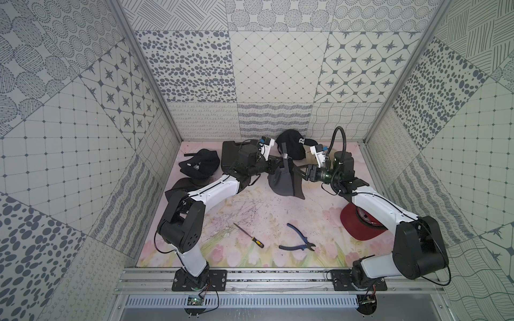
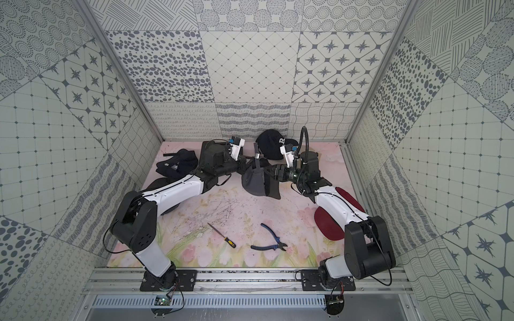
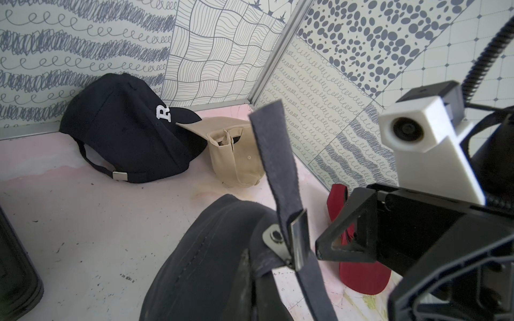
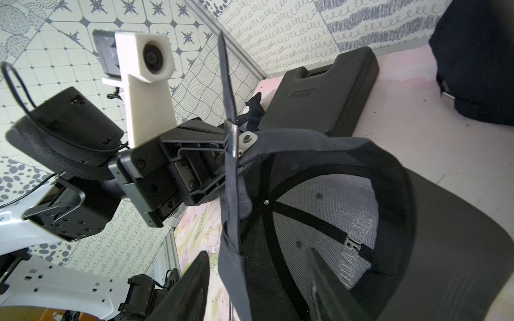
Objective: Open the adjustable buckle of the baseball cap
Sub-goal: Pull the adjustable strap on the baseball cap.
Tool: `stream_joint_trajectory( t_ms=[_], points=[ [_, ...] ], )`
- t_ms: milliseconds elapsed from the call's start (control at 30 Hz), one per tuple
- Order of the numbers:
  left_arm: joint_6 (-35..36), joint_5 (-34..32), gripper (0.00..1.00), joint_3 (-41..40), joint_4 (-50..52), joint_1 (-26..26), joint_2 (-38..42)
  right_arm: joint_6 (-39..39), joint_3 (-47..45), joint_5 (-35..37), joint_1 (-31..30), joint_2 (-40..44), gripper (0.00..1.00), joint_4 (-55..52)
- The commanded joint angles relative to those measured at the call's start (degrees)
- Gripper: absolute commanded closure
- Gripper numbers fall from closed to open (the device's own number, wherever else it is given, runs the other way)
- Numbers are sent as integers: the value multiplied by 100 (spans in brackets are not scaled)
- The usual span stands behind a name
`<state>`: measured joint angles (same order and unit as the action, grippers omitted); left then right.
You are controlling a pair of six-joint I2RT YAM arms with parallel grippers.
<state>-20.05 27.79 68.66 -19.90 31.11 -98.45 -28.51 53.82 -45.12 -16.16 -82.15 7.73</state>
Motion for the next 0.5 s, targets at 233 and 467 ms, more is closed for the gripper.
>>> stream_joint_trajectory(
  t_ms=[233, 467],
  points=[
    [688, 675, 100, 86, 11, 6, 87, -192, 380, 174, -27, -299, 56, 172],
    [846, 980, 98, 119, 19, 45, 90, -480, 585, 171, -72, -697, 74, 339]
  ],
)
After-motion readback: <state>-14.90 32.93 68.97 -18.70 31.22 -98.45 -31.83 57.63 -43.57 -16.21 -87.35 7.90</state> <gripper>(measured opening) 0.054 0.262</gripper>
